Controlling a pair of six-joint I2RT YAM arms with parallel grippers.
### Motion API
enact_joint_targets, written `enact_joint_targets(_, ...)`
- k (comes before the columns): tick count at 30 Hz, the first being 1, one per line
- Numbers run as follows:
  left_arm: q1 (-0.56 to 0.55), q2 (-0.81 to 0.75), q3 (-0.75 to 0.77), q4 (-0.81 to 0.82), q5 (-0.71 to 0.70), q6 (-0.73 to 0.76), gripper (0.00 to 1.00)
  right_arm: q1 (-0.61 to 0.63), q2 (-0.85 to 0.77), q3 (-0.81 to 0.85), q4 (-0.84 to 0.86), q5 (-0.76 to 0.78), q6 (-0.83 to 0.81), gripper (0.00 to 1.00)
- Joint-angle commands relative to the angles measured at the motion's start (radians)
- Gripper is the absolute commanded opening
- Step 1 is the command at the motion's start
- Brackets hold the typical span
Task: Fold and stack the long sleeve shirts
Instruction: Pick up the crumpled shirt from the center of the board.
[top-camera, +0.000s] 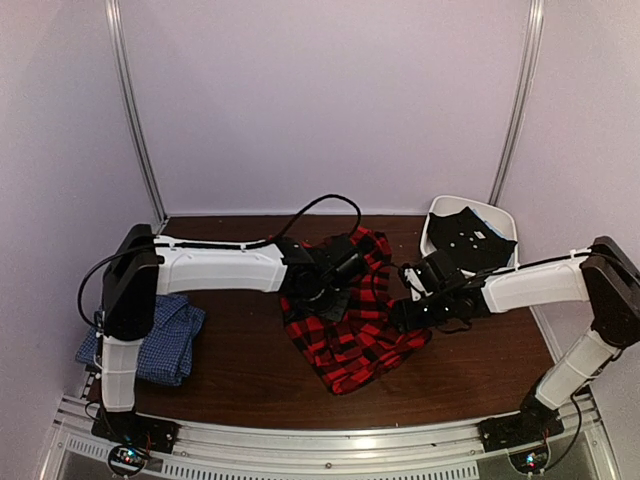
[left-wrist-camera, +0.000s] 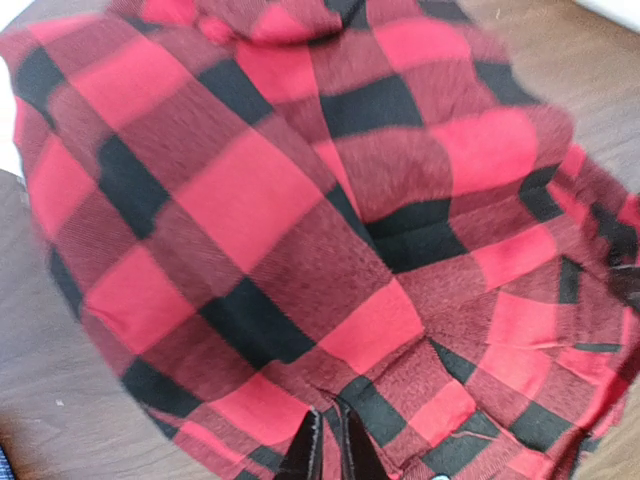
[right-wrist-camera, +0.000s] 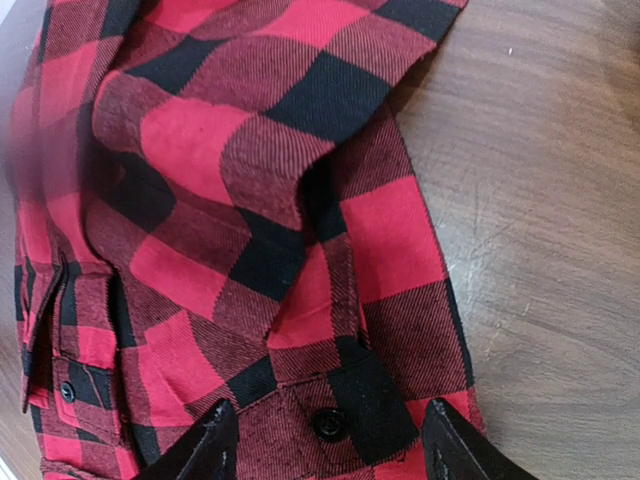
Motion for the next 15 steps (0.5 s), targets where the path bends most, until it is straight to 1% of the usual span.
enact_joint_targets(1,0.009,-0.059,-0.034,0.024,-0.024,-0.015,0.09,0.0,0.042,-0.009,0.025,-0.008,-0.012,0.63)
enact_joint_targets(2,0.012,-0.059,-0.041,0.034,-0.012,-0.012,0.09,0.002,0.051,-0.01,0.026,-0.007,-0.011,0.63)
enact_joint_targets(3,0.012,-0.058,-0.045,0.044,-0.003,-0.009,0.12,0.003,0.058,-0.01,0.028,-0.008,-0.01,0.63)
enact_joint_targets(4,0.012,-0.054,-0.048,0.051,0.008,-0.007,0.16,0.004,0.065,-0.01,0.029,-0.007,-0.009,0.63)
enact_joint_targets(6,0.012,-0.041,-0.046,0.062,0.024,-0.004,0.24,0.011,0.074,-0.007,0.031,-0.008,-0.007,0.58)
enact_joint_targets(11,0.012,-0.002,-0.02,0.069,0.052,-0.002,0.42,0.045,0.08,0.014,0.023,-0.014,0.0,0.42)
enact_joint_targets(15,0.013,0.036,0.009,0.071,0.077,0.004,0.54,0.055,0.073,0.025,0.015,-0.019,0.003,0.26)
